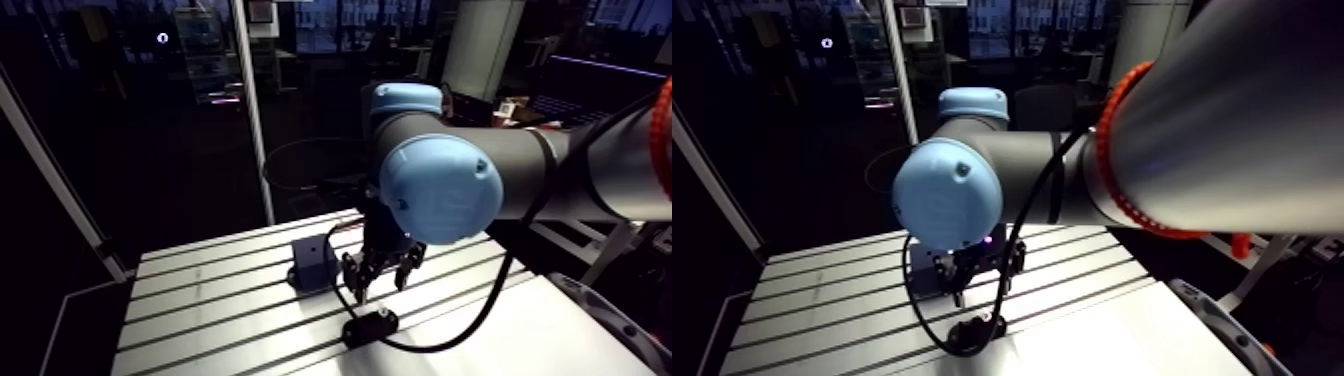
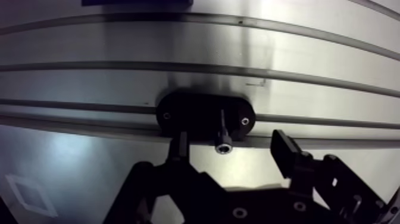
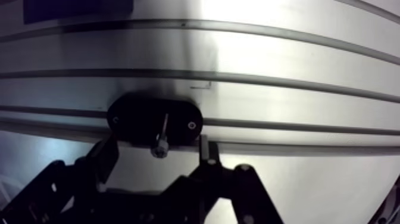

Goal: Pick up the M10 bolt and insert it into the hole until fully seated.

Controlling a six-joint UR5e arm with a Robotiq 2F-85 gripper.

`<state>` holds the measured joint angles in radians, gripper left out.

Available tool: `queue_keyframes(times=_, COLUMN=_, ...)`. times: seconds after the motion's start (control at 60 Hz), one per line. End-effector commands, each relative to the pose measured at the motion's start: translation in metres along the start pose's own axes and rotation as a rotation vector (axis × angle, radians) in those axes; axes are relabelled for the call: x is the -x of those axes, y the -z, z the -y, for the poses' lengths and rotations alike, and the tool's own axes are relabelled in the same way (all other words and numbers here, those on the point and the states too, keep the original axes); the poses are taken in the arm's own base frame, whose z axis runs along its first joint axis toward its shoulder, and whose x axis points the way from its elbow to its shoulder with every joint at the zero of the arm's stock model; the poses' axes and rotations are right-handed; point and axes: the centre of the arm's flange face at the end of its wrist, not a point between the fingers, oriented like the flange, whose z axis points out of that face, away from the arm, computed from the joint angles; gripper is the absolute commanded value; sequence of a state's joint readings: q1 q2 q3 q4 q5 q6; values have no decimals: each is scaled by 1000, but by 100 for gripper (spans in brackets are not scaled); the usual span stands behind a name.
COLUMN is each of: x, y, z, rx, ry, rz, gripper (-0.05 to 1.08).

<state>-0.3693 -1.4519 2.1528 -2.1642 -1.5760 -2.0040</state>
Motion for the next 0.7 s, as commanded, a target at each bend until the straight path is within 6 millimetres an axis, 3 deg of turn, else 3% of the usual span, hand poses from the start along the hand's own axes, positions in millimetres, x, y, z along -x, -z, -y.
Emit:
queue_keyframes(times=0.017, x=2, y=-4, z=1, rx=-1, ry=0, rz=3, gripper=32)
queue_keyframes(times=0.417, x=6, y=-8, z=2, rx=-6, ry=-3, rz=13, gripper=46)
queue_keyframes(times=0.7, x=9, y=-11, z=-2, rx=-10, ry=-14, rz=19, gripper=48)
